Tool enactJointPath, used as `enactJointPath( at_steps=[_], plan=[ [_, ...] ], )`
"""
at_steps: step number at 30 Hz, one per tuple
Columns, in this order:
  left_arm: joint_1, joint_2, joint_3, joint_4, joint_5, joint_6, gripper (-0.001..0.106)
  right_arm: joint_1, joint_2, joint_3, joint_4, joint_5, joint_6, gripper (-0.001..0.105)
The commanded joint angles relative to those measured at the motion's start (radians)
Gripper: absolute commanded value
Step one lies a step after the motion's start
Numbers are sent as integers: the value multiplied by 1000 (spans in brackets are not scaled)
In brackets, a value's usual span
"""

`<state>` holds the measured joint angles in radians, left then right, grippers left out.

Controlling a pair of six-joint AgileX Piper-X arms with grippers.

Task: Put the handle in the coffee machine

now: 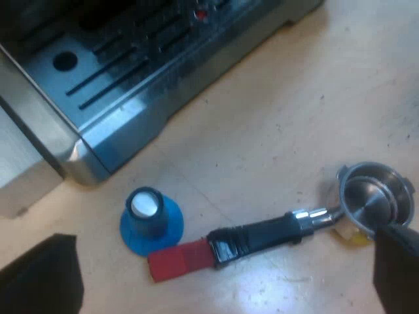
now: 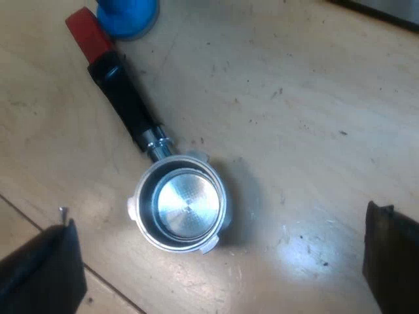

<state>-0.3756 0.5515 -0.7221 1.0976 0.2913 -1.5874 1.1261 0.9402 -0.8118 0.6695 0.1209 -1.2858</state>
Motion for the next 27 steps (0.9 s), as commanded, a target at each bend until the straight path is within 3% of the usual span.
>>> enactJointPath(
  at_steps=[1, 8, 12, 15, 20, 23, 27],
  plan=[
    [-5, -1, -22, -2, 5, -8, 94, -3, -2, -38, 45, 24, 89, 89],
    [-8, -1, -24, 3, 5, -8, 94, -3, -2, -49, 69, 32, 307, 89],
    [-49, -1, -24, 27, -5, -8, 94, -3, 2, -49, 69, 32, 380, 89],
    [-105, -1, -24, 54, -96, 6, 94, -3, 32, -49, 69, 10, 452, 89],
    [-127, -1, -24, 43, -124, 23, 94, -3, 131, -49, 69, -29, 681, 89],
    [-127, -1, -12, 44, -123, 23, 94, -3, 170, -49, 69, -29, 723, 89],
    [-127, -1, 10, 44, -123, 23, 94, -3, 186, -49, 69, -36, 729, 89]
  ],
)
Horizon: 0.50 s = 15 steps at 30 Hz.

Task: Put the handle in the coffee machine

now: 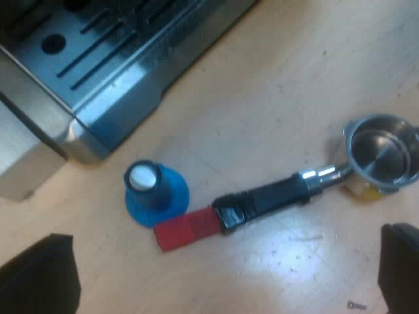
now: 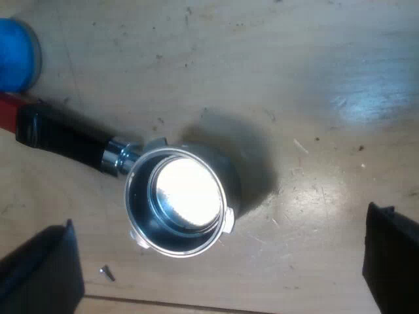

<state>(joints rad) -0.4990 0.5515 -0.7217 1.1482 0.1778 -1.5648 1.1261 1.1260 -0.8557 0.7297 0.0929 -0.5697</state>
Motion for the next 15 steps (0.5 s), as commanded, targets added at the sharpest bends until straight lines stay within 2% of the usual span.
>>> enactJointPath(
  at_steps=[1, 8, 10, 15],
  plan=[
    [-4, -1, 14, -7, -9, 1, 94, -3, 0, -5, 9, -8, 13, 89],
    [-4, -1, 15, -7, 8, 1, 94, -3, 0, -5, 0, 1, 13, 89],
    [-4, -1, 15, -7, 8, 1, 94, -3, 0, -5, -7, 30, 15, 89],
    [-4, -1, 15, -7, 13, 1, 94, -3, 0, -5, -135, -1, 24, 89]
  ],
)
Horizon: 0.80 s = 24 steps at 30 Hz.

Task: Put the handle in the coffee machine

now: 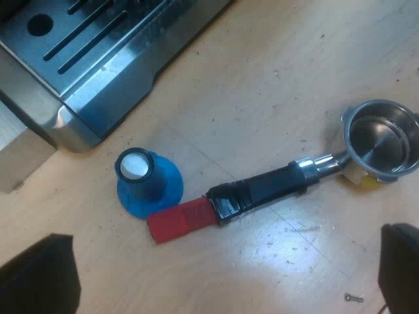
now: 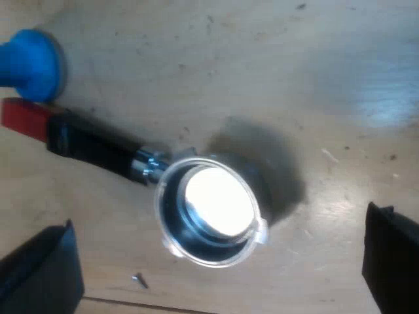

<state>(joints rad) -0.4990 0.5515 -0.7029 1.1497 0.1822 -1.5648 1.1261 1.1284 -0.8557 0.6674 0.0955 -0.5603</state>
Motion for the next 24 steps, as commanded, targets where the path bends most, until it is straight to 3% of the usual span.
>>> enactJointPath(
  at_steps=[1, 12, 18, 20, 21, 24],
  plan=[
    [-4, -1, -4, -8, 13, 1, 94, -3, -3, -5, -111, -5, 30, 89],
    [-4, -1, -4, -8, 16, 1, 94, 36, 62, -19, -71, 38, 176, 89],
    [-4, -1, -4, -4, 16, 1, 94, 47, 80, -30, -63, 53, 186, 89],
    [-4, -1, -4, 5, 16, 1, 94, 60, 118, -55, -48, 78, 186, 89],
    [-4, -1, -4, 6, 16, 1, 94, 63, 217, -106, -15, 91, 219, 89],
    [-4, -1, -4, 13, 16, 1, 94, 63, 248, -107, -5, 88, 252, 89]
  ],
)
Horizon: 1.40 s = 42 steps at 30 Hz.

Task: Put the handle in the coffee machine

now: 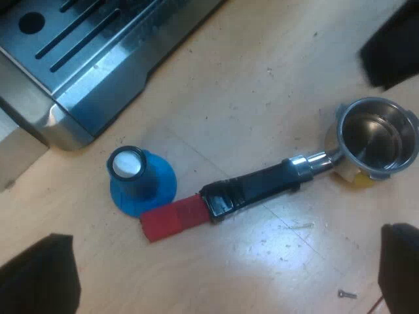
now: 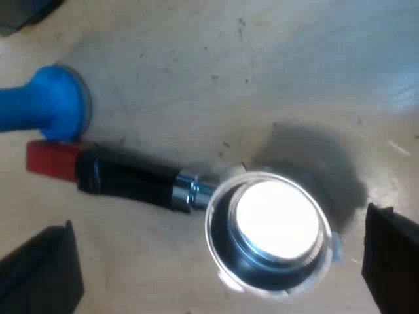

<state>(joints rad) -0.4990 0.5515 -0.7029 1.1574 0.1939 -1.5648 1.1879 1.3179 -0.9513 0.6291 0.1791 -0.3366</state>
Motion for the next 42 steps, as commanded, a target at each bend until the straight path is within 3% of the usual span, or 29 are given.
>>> enactJointPath(
  at_steps=[1, 13, 25, 31, 42],
  plan=[
    [-4, -1, -4, 5, 5, 1, 94, 1, 70, -11, 34, -2, 28, 89],
    [-4, -1, -4, 5, 5, 4, 94, 6, 90, -11, -28, -19, 28, 89],
    [-4, -1, -4, 5, 5, 7, 94, 6, 172, -11, -43, -94, 102, 89],
    [-4, -1, -4, 5, 5, 7, 94, 3, 200, -11, -84, -104, 102, 89],
    [-4, -1, 81, 5, 21, 7, 94, 3, 227, -11, -94, -117, 106, 89]
  ],
)
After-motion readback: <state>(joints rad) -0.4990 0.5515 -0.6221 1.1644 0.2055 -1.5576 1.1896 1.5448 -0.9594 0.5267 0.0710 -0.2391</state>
